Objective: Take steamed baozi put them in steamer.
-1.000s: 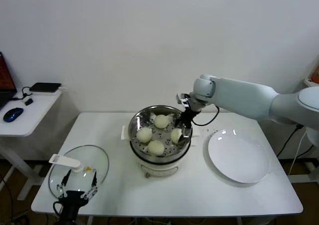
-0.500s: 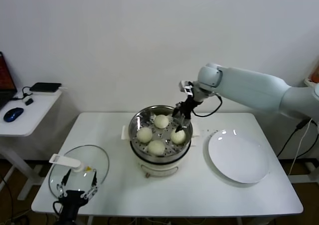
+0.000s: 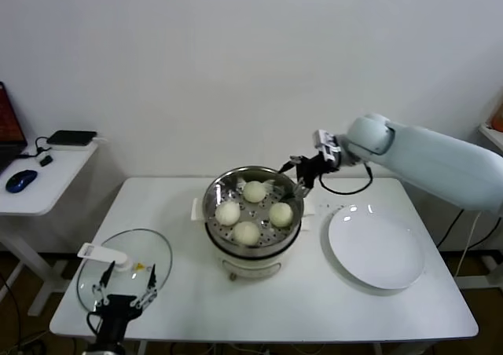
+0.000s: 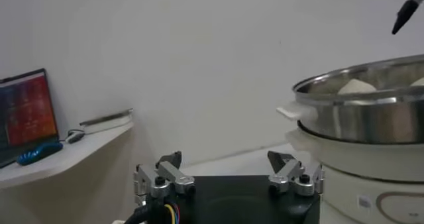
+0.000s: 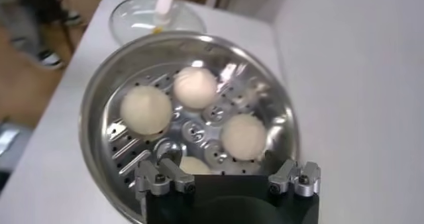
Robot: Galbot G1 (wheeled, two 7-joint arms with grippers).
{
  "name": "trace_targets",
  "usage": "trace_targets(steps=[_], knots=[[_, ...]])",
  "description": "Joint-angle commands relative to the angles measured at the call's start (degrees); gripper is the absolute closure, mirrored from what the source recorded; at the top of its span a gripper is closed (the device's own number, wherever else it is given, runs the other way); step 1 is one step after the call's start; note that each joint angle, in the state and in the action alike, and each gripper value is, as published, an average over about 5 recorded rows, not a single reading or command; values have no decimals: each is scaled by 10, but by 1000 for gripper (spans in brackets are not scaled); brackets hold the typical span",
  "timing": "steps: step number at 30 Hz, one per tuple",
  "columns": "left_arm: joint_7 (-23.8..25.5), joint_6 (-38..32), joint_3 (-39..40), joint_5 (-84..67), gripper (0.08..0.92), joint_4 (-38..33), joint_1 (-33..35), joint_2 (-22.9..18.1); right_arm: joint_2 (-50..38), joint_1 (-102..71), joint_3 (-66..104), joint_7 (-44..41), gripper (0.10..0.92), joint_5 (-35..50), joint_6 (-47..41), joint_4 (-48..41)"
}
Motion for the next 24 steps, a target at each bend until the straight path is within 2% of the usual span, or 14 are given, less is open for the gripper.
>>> trace_targets(steps=[1,7,15,24], knots=[[-7,-5,2,4,177,-6,-9,-5,-174,-344,426,186,203,-71,40,144],[-10,-4,16,4,177,-7,-14,-11,-160,-572,648,291,203,-107,109,177],[-10,-7,16,0,177,-8,-8,-11,-13,-844,921,329,203,-184,162,216],[-11,-8,7,-9,177,-5,-8,-10,149,-1002,1030,348,203,-188,198,280]])
